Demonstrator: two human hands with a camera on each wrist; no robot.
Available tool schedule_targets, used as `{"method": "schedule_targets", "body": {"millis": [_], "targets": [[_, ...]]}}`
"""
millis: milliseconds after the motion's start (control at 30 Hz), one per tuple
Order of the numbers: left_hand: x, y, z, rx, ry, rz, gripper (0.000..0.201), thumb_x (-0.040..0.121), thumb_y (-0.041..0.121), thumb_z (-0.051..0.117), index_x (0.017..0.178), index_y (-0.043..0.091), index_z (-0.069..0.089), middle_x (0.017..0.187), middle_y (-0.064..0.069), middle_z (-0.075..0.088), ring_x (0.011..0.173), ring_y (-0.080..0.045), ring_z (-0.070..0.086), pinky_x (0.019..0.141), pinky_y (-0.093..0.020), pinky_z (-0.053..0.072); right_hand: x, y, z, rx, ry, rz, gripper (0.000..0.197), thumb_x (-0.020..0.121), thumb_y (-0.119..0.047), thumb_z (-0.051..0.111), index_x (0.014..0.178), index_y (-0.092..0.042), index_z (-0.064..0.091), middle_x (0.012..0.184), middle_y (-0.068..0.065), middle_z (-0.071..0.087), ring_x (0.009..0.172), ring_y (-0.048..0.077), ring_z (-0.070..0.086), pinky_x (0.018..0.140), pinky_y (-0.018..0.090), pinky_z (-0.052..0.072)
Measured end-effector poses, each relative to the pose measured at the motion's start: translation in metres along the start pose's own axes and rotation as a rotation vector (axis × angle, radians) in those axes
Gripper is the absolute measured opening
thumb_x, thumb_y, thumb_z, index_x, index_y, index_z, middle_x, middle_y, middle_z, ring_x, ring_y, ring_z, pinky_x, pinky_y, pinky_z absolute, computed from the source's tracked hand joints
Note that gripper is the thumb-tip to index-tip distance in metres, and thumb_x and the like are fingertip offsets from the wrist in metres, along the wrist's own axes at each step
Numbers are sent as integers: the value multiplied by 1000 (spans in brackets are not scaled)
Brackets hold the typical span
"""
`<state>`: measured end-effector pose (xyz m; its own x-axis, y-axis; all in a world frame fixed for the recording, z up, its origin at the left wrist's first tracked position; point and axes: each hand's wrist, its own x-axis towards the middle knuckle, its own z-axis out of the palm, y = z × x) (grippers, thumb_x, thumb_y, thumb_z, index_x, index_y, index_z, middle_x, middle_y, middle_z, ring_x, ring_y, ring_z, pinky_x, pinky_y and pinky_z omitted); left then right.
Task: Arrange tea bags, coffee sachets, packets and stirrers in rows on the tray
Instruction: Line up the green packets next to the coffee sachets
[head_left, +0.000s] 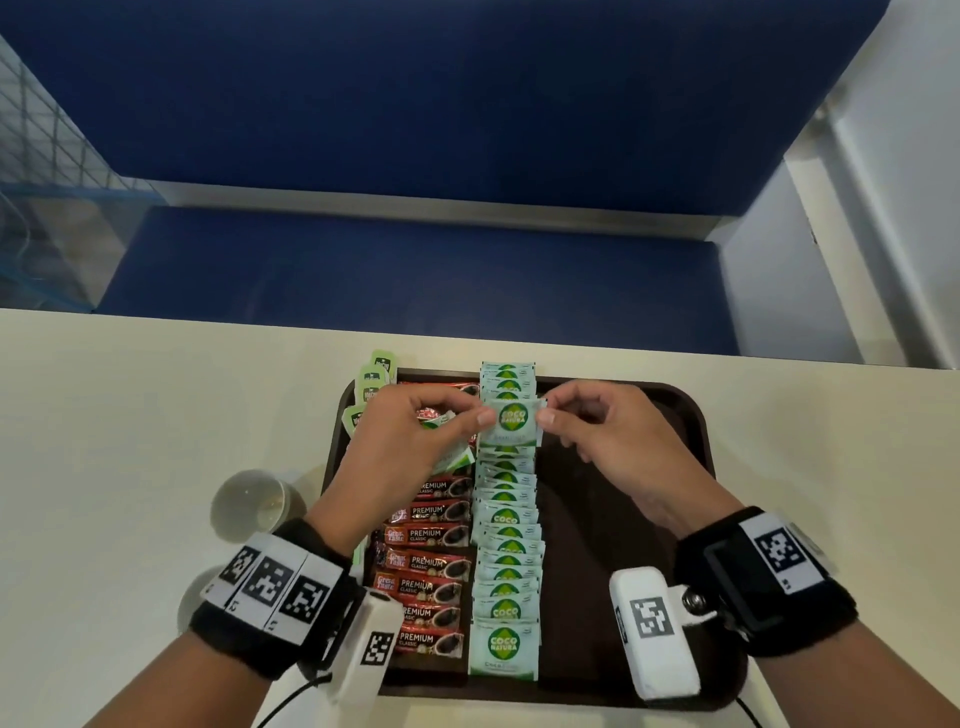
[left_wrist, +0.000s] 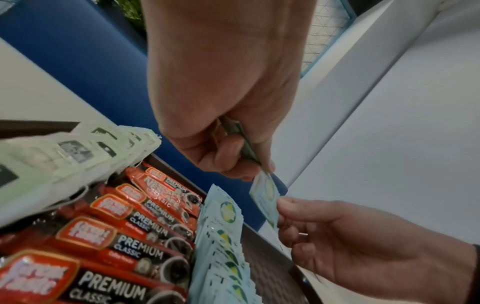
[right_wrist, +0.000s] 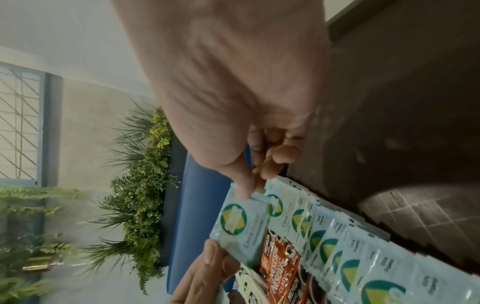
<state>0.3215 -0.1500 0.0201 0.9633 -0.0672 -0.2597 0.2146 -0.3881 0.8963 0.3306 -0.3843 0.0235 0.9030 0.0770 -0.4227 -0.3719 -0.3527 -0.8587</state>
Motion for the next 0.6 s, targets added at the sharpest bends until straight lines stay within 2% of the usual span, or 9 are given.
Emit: {"method": "schedule_targets", "body": {"millis": [100,200,267,333,367,433,467,533,600], "targets": [[3,-4,6,-1,28,-17,9,90,38,84,93,29,85,96,22,80,96,6,71,95,-26,54,10,4,5,-8,75,-27,7,100,-23,76,93,-22,78,83,-12,77,66,-5,60,71,19,45],[10,-10,14,11,89,-24,8,91,36,85,90,27,85,91,18,81,94,2,73,96,-27,55,21,8,11,-96,147,-80,8,99,-25,76,92,-23,79,89,-14,78,78,-3,67,80,24,52],[16,-13,20,71,127,-24,8,92,33,85,90,26,85,87,17,79,91,8,70,89,-15,52,28,13,15,-144,183,-104,7,98,-25,77,92,-22,79,91,-11,78,85,2,70,81,24,53],[20,-15,24,143,137,-34,9,93,30,84,91,21,86,84,22,74,85,11,68,74,-1,45,33,17,19,-201,205,-90,7,98,-27,78,92,-22,78,90,-11,77,84,2,69,72,16,47],[22,-17,26,170,133,-45,11,94,30,84,92,20,86,82,21,72,82,3,70,68,-3,45,34,20,20,-228,210,-77,8,98,-28,78,93,-23,78,89,-11,76,83,1,68,68,13,44],[23,-21,28,228,120,-62,14,95,33,83,93,20,86,80,16,74,72,-17,71,59,-14,46,34,24,22,-255,216,-59,8,98,-29,78,92,-23,77,88,-10,75,81,2,66,63,10,41],[23,-22,29,248,114,-71,15,95,35,83,93,20,86,81,14,75,69,-19,70,58,-19,49,33,26,23,-259,218,-55,8,98,-29,78,91,-24,77,88,-9,75,80,2,65,61,9,40],[24,-25,30,264,109,-85,16,94,36,83,93,20,86,87,10,78,74,-18,72,65,-27,57,31,29,24,-267,220,-53,8,97,-29,78,92,-24,77,88,-8,74,79,2,63,60,8,41],[24,-25,31,272,106,-92,16,94,36,83,93,20,86,85,10,77,71,-17,71,59,-20,50,30,31,26,-267,223,-55,7,97,-28,79,93,-23,77,88,-8,74,79,3,64,62,5,43]]}}
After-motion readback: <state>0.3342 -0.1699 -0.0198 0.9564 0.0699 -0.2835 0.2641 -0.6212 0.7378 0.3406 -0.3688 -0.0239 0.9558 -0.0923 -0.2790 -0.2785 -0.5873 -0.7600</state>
